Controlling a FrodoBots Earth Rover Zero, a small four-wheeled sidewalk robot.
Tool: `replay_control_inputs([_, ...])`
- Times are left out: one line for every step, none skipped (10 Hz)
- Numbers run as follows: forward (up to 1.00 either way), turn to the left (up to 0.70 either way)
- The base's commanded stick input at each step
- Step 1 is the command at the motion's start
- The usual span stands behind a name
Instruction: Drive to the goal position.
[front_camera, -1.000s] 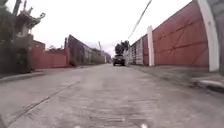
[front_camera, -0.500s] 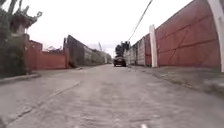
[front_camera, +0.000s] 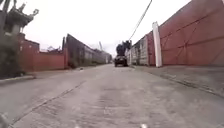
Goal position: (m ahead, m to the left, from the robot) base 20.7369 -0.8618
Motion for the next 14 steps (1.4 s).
replay_control_inputs([1.00, 0.00])
replay_control_inputs([1.00, 0.00])
replay_control_inputs([1.00, 0.00])
replay_control_inputs([1.00, 0.00])
replay_control_inputs([1.00, 0.00])
replay_control_inputs([1.00, 0.00])
replay_control_inputs([1.00, 0.00])
replay_control_inputs([1.00, 0.00])
replay_control_inputs([1.00, 0.00])
replay_control_inputs([1.00, 0.00])
replay_control_inputs([1.00, 0.00])
replay_control_inputs([1.00, 0.00])
replay_control_inputs([1.00, 0.00])
replay_control_inputs([1.00, 0.00])
